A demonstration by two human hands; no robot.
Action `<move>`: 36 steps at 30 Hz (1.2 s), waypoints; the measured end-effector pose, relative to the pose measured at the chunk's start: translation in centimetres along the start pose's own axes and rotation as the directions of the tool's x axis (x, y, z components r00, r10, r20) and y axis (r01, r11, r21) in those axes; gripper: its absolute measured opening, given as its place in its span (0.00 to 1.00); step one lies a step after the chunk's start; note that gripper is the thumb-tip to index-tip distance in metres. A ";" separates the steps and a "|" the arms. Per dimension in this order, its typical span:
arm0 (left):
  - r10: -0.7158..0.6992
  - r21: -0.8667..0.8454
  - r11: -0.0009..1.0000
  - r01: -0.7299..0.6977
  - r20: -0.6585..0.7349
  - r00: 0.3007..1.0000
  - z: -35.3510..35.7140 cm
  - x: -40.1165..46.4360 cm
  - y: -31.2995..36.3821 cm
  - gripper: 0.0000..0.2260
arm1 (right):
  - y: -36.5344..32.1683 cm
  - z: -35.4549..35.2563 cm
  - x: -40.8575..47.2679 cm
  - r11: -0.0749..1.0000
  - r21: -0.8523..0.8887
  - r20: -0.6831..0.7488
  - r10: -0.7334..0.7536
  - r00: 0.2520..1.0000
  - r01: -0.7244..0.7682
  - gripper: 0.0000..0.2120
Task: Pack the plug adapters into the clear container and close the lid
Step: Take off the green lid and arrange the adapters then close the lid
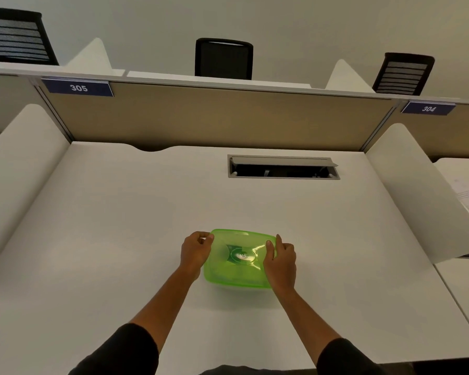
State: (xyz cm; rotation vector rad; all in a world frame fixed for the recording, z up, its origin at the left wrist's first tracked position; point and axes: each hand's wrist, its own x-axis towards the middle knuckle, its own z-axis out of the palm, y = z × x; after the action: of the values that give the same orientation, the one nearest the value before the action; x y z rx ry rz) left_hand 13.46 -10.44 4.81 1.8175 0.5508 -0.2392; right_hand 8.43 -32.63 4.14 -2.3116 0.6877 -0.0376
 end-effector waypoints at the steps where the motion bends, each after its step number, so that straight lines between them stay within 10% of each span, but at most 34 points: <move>1: -0.009 0.002 1.000 0.009 0.003 1.000 0.0 0.1 0.1 0.11 | -0.1 0.0 0.0 1.000 -0.018 -0.004 -0.004 1.000 0.004 0.25; 14: -0.055 -0.103 0.993 0.059 0.040 0.998 -0.7 -1.8 -1.2 0.12 | 0.3 -0.9 0.1 0.975 0.208 0.108 0.064 0.992 -0.085 0.26; 26: -0.107 -0.357 0.919 0.167 0.181 0.978 -2.3 -6.2 -6.8 0.15 | 6.2 -4.7 -1.9 0.625 0.542 0.576 0.210 0.790 -0.562 0.15; 36: -0.157 -0.420 0.885 0.202 0.139 0.978 -1.7 -6.0 -7.3 0.13 | 6.0 -4.2 -1.9 0.520 0.579 0.598 0.252 0.761 -0.628 0.11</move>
State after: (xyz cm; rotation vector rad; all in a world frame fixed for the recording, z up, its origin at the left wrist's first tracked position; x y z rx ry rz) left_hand 4.50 -8.63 1.77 1.3157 0.6458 -0.3070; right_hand 3.15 -37.96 3.72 -1.1862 0.8161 0.3810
